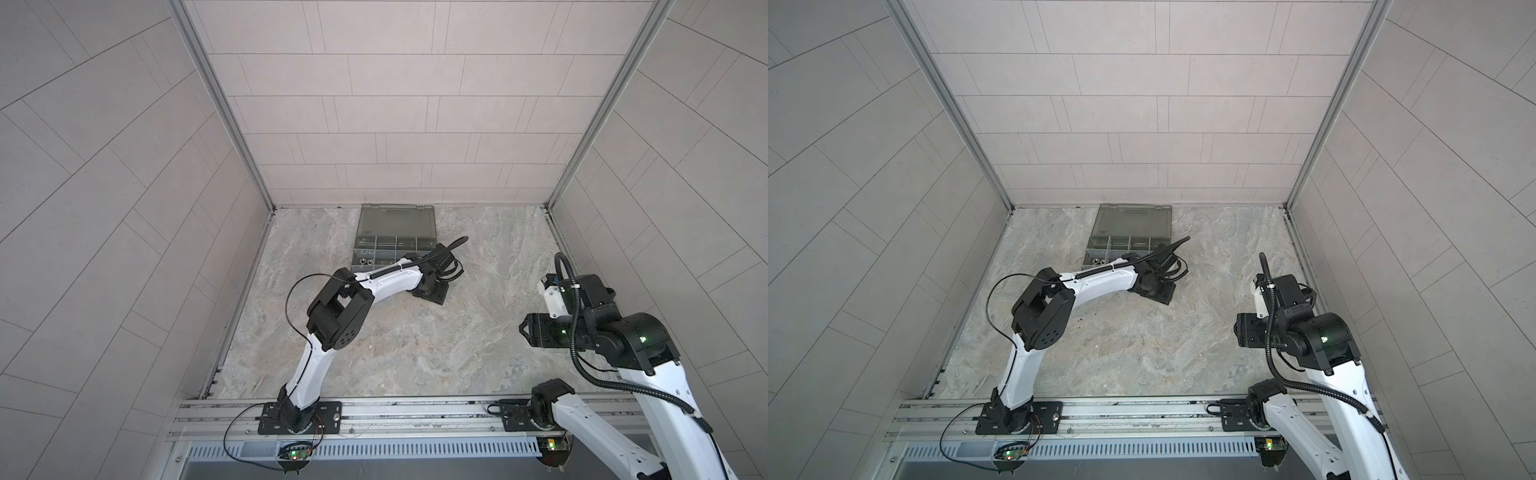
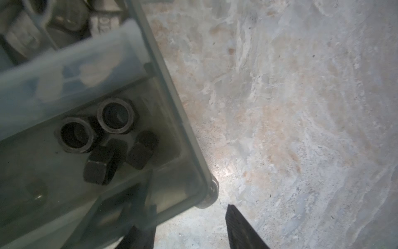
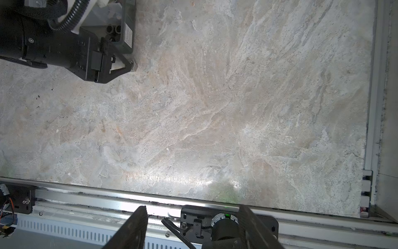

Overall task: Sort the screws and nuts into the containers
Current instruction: 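Lower the left gripper around the silver hex nut and close it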

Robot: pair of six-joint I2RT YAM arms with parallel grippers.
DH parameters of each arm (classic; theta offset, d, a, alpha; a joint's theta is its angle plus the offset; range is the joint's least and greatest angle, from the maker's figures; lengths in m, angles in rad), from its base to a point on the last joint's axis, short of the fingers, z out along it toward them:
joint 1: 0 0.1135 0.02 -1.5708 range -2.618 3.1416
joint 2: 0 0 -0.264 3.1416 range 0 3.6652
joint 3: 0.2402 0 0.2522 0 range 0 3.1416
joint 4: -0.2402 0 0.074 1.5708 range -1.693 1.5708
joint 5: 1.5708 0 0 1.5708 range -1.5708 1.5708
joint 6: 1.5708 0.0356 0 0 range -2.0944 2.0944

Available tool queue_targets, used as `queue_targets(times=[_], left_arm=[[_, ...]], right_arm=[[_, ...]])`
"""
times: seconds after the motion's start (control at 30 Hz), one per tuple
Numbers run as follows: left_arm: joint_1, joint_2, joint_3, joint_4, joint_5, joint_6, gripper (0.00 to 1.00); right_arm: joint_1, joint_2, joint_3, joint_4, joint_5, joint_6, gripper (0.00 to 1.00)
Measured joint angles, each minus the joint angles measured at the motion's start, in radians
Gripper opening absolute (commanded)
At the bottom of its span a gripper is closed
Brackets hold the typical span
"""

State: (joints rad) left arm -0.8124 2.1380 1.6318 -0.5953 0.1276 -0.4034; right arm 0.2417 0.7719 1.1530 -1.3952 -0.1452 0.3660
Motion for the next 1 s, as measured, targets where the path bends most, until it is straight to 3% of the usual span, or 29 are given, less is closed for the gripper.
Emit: queue_targets(times=[0.63,0.8,1.0], left_arm=[[-0.009,0.079,0.081,-0.053,-0.001,0.004,0.54],[-0.009,0.085,0.101,-0.069,-0.006,0.009,0.36],[-0.009,0.100,0.104,-0.074,0.000,0.015,0.35]], right_arm=[[-0.007,0.046,-0.008,0.023,-0.004,-0.021,0.68],[-0.008,0.047,-0.008,0.022,-0.004,-0.027,0.68],[-0.014,0.046,-0.008,0.019,0.002,-0.031,0.68]])
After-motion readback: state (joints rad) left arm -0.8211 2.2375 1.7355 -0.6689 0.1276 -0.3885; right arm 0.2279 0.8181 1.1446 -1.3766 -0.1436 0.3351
